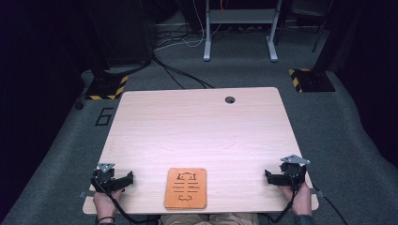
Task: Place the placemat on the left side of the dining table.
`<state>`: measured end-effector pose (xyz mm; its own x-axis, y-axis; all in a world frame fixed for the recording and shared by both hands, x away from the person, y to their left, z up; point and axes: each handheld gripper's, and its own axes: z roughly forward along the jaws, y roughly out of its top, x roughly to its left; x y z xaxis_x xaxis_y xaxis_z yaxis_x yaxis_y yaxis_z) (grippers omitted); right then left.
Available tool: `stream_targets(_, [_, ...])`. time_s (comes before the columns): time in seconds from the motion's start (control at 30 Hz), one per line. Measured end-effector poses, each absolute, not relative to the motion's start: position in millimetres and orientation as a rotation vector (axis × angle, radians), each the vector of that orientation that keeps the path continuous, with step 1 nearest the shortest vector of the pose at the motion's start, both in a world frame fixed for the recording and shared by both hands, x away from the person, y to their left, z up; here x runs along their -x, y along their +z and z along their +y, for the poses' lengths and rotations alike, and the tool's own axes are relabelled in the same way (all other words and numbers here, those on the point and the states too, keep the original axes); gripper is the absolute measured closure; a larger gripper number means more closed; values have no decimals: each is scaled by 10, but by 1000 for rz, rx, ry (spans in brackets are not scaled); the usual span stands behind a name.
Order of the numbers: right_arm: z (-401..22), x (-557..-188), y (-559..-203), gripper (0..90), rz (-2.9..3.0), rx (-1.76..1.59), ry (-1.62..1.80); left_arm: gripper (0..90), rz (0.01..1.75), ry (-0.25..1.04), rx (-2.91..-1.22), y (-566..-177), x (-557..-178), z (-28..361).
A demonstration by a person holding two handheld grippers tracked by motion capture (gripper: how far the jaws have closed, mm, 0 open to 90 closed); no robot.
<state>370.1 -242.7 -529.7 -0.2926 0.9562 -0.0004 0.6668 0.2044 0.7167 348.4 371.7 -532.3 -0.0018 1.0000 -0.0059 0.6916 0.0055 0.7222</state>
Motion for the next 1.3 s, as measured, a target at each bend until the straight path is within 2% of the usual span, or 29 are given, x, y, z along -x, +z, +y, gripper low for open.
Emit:
stream_targets(0.6, [-2385,-3703,-5278,0,2023,-1525,835,9,1750,736,-1750,-5320,-3493,3705])
stream_targets(1.3, [-2148,-3504,-5082,0,2054,-1545,1046,10,1746,732,-1749,-5321,-3494,3703])
